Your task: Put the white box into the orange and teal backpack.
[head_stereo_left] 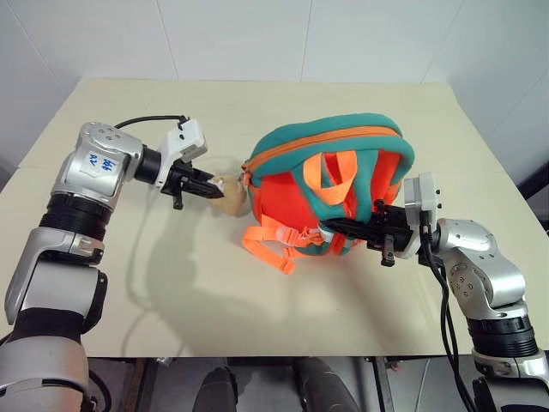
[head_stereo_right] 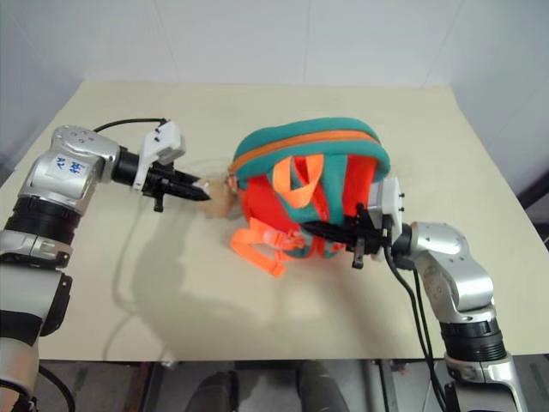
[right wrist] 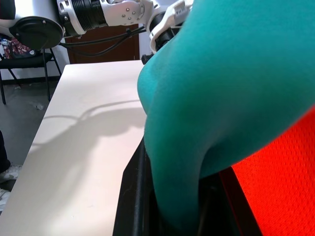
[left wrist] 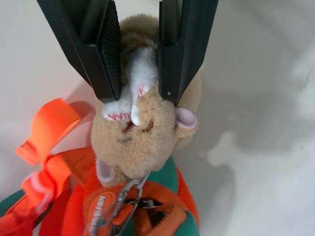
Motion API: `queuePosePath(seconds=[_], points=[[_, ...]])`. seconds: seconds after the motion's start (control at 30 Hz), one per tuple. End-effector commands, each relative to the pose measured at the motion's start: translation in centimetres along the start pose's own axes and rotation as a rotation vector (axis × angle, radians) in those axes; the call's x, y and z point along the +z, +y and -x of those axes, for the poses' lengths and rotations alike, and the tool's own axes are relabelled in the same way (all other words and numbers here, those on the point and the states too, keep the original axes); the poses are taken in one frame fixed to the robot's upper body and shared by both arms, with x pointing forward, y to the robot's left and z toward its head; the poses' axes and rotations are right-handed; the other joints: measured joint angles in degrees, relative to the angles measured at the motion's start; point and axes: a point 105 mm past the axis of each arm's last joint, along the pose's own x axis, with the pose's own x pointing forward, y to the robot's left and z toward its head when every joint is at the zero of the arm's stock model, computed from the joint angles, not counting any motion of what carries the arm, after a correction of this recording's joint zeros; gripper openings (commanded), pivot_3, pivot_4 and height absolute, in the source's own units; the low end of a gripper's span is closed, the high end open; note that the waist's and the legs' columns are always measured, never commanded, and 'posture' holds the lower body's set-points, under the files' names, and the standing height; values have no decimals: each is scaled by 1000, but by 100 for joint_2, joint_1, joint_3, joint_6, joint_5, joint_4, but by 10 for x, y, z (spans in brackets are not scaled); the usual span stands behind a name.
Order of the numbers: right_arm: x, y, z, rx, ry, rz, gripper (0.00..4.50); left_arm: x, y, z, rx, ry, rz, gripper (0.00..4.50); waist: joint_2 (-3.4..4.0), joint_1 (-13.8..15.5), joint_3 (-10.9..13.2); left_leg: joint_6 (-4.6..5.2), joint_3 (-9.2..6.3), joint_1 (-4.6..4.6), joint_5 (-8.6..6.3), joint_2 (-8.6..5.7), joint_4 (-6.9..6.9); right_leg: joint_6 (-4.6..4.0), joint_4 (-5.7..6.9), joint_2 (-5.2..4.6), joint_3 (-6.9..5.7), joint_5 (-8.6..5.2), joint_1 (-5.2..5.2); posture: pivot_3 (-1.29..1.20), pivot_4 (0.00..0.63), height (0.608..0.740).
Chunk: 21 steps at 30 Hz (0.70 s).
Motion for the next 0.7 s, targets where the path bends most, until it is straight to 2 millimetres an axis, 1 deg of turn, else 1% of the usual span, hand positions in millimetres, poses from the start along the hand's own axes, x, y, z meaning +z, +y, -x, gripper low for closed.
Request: queuePosePath(seconds=[0.03,0.1,0.2,0.27,0.4,0.53,0.7], points=[[16,3,4,-2,-29,55,32,28,-6,24,16,-74,-59,584,0,1,0,0,-1,-2,0,0,0,0,0,0,0,0,0,0,150,740],[16,3,4,-3,-30,52,32,32,-6,32,37,-79,-69,579,0,-1,0,0,-1,-3,0,0,0,0,-1,-1,0,0,-1,0,150,740],[15,2,3,-5,-30,48,32,38,2,44,104,-87,-79,578,0,5,0,0,-2,-2,0,0,1,0,2,-1,-1,0,-1,0,150,740],[15,2,3,-4,-31,46,32,39,5,48,127,-83,-77,577,0,15,0,0,-2,-2,0,0,6,0,3,-1,-1,0,0,0,150,740],[14,1,1,-1,-36,42,32,23,9,50,132,-18,-56,569,0,17,0,0,-2,-2,0,0,5,1,2,-1,-1,0,0,0,150,740],[14,1,-1,3,-39,41,32,2,8,42,95,61,-20,569,0,-7,0,0,-1,-2,0,0,4,1,2,0,-1,0,-1,0,150,740],[13,0,-2,7,-39,41,32,-11,10,31,56,102,0,569,0,-7,0,0,0,0,0,0,5,1,4,0,-1,0,0,0,150,740]])
